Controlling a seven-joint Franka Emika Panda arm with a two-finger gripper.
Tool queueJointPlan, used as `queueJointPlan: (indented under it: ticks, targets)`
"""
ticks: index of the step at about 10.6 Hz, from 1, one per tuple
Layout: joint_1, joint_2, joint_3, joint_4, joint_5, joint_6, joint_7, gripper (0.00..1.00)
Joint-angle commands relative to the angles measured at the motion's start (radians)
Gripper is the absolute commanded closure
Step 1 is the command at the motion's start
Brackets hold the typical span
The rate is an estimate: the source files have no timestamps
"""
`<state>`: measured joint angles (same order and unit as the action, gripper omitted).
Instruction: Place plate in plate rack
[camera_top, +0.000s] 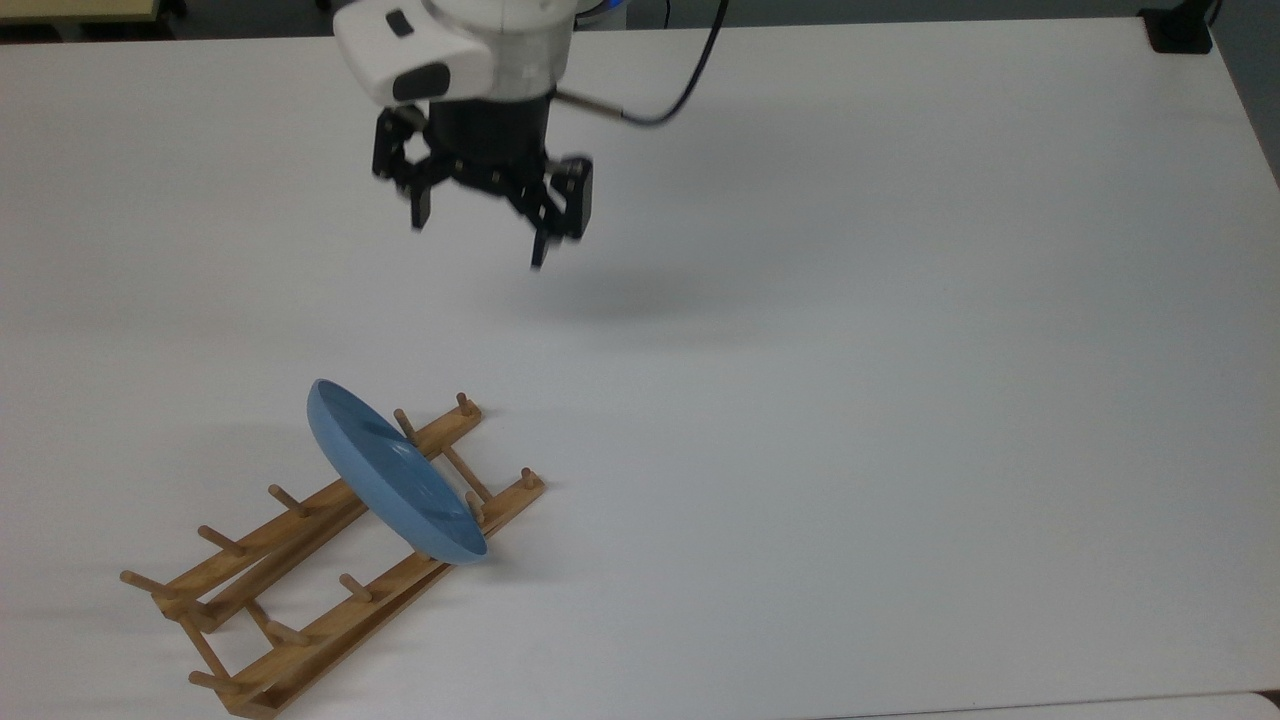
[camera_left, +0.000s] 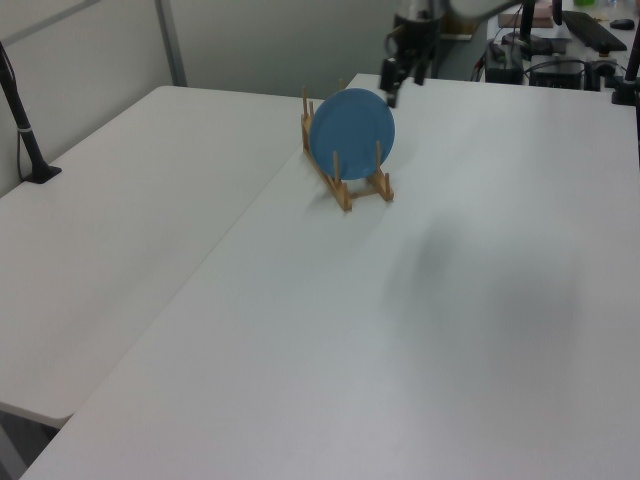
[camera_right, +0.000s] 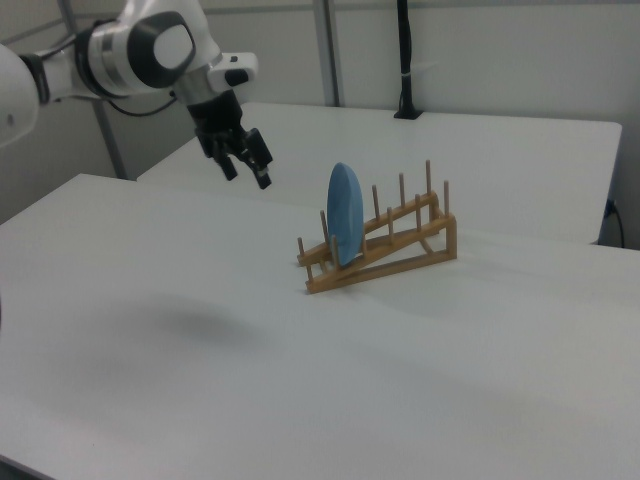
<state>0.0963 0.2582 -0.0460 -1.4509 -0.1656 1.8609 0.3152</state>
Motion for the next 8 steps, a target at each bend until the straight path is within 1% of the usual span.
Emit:
queueJointPlan:
  ticks: [1, 3, 4, 5, 8]
  targets:
    - [0.002, -0.158, -0.003, -0.115, 0.055, -0.173, -0.123, 0.00]
    - [-0.007, -0.192, -0.003, -0.131, 0.060, -0.222, -0.125, 0.00]
    - [-0.013, -0.192, -0.005, -0.131, 0.086, -0.236, -0.139, 0.00]
    - [-0.021, -0.192, -0.005, -0.131, 0.096, -0.238, -0.172, 0.00]
    - [-0.023, -0.192, -0.011, -0.125, 0.097, -0.241, -0.182, 0.00]
